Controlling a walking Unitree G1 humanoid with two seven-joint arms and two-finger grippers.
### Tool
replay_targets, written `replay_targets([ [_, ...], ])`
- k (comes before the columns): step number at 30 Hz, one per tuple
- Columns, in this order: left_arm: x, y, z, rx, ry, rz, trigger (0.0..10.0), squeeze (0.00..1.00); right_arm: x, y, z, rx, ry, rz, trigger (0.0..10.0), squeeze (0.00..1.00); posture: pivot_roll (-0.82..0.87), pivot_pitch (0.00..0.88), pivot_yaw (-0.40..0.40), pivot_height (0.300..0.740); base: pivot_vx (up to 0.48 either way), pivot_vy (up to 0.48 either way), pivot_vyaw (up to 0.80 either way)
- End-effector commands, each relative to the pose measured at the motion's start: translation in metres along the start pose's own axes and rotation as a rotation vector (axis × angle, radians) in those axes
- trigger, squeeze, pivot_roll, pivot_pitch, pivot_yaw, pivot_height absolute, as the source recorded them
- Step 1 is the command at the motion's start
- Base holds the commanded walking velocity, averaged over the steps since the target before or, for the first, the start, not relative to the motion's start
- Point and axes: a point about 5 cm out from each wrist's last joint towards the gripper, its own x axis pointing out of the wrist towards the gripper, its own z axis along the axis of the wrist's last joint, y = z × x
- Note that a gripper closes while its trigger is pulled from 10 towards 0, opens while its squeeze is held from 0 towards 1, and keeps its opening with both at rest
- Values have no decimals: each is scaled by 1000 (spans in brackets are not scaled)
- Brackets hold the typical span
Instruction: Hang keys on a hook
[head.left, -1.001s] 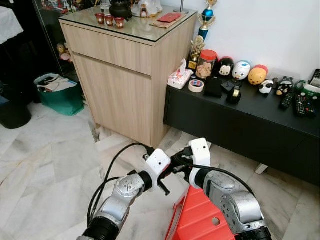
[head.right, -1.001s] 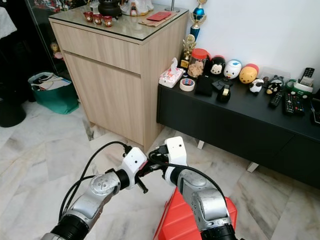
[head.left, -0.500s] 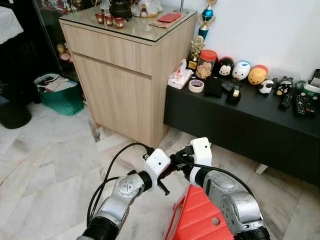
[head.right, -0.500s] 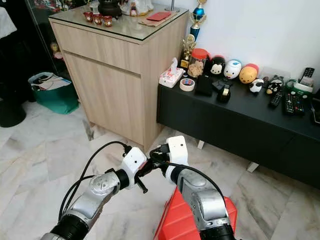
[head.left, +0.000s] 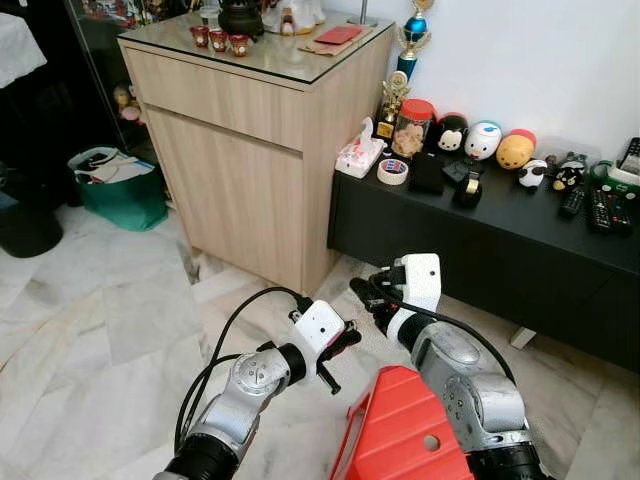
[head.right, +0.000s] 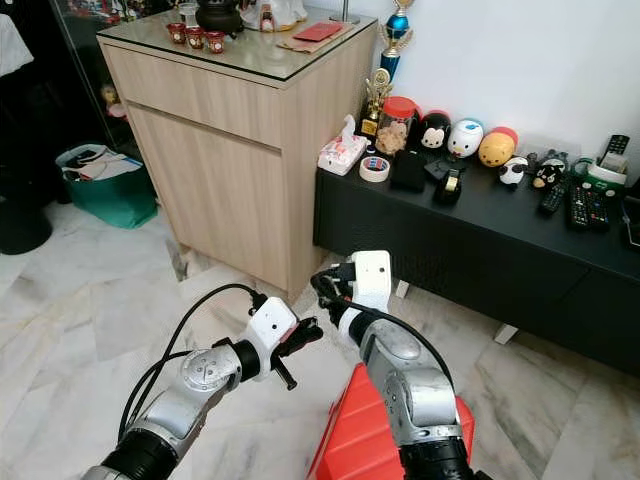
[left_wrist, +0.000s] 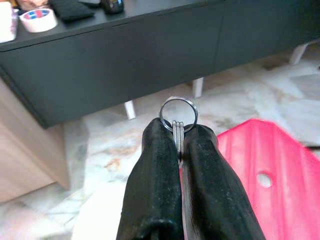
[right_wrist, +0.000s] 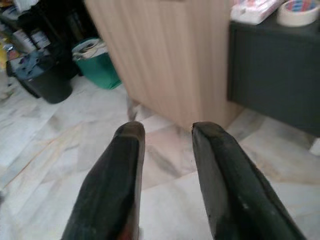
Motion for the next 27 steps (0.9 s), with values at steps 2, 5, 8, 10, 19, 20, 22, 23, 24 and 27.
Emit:
replay_targets([
  [2, -4, 17, -3, 10, 35, 105, 10000, 0, -3, -31, 9, -33, -30, -130, 10000, 0, 10, 0, -48, 737, 0, 0, 0],
  [5, -13, 33, -7, -13, 52, 202, 10000, 0, -7, -52, 7, -56, -13, -204, 10000, 0, 12, 0, -44, 737, 0, 0, 0],
  [8, -29, 56, -17, -55, 81, 357, 10000, 0, -14, -80, -10, -62, 35, -300, 10000, 0, 19, 0, -43, 737, 0, 0, 0],
  [10, -42, 70, -25, -96, 99, 464, 10000, 0, -20, -97, -27, -59, 84, -366, 10000, 0, 23, 0, -40, 737, 0, 0, 0],
  [19, -102, 80, -106, -335, 412, 737, 10000, 0, -49, -121, -120, 1, 356, -477, 10000, 0, 19, 0, -20, 737, 0, 0, 0],
  [20, -115, 70, -126, -381, 501, 746, 10000, 0, -56, -116, -140, -20, 432, -457, 10000, 0, 19, 0, -12, 737, 0, 0, 0],
  [22, -124, 59, -140, -391, 571, 735, 10000, 0, -63, -112, -156, -49, 493, -453, 10000, 0, 14, 0, -1, 737, 0, 0, 0],
  [23, -129, 53, -146, -409, 600, 732, 10000, 0, -66, -110, -162, -48, 517, -455, 10000, 0, 14, 0, 5, 737, 0, 0, 0],
  [24, -132, 48, -151, -426, 621, 731, 10000, 0, -69, -108, -168, -41, 534, -452, 10000, 0, 13, 0, 7, 737, 0, 0, 0],
  [27, -147, 24, -172, -523, 706, 738, 10000, 0, -79, -96, -191, -22, 597, -438, 10000, 0, 15, 0, 25, 737, 0, 0, 0],
])
